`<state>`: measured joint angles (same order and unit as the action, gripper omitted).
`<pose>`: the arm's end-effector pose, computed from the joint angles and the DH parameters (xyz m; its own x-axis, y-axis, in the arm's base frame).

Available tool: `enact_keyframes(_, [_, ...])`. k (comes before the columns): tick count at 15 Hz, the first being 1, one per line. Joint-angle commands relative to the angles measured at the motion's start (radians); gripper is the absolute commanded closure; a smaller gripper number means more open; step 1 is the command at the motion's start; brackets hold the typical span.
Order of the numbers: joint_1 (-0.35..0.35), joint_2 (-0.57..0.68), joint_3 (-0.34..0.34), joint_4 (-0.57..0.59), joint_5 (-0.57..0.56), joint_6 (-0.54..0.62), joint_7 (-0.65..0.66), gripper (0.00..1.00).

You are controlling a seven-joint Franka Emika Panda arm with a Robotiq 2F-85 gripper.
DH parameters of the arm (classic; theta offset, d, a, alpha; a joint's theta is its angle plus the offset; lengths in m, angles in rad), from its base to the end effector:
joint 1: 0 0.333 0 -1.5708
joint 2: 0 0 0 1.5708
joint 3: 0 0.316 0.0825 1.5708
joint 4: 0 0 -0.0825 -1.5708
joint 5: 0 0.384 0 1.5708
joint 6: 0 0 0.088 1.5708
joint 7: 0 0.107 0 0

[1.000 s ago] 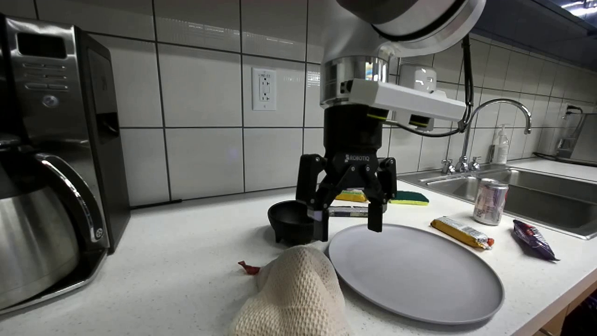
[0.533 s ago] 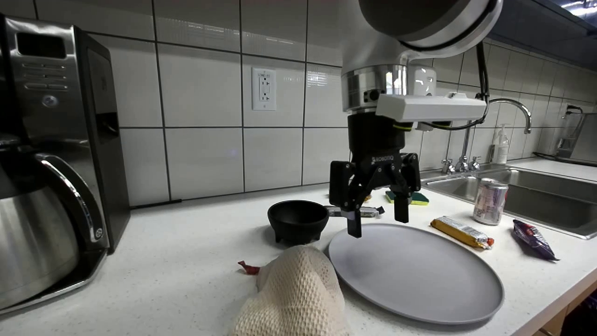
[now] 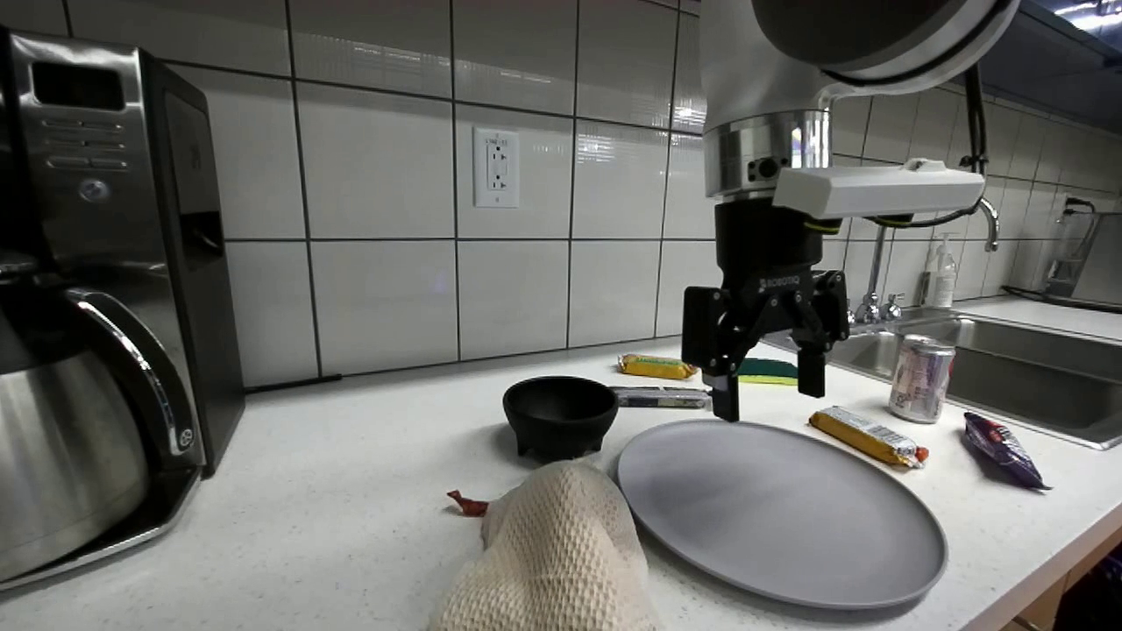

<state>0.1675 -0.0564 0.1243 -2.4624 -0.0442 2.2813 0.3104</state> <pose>0.4385 0.1303 0.3065 0.9941 0.0077 -0.1083 0.0156 -0.9972 0.0732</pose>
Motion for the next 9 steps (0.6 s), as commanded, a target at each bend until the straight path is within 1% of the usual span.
enact_keyframes(1, [-0.041,-0.071,-0.011,-0.072,-0.048,0.034,0.006,0.00])
enact_keyframes(5, [-0.085,-0.086,-0.036,-0.110,-0.090,0.070,0.008,0.00])
enact_keyframes(9, [-0.130,-0.072,-0.066,-0.124,-0.138,0.111,0.008,0.00])
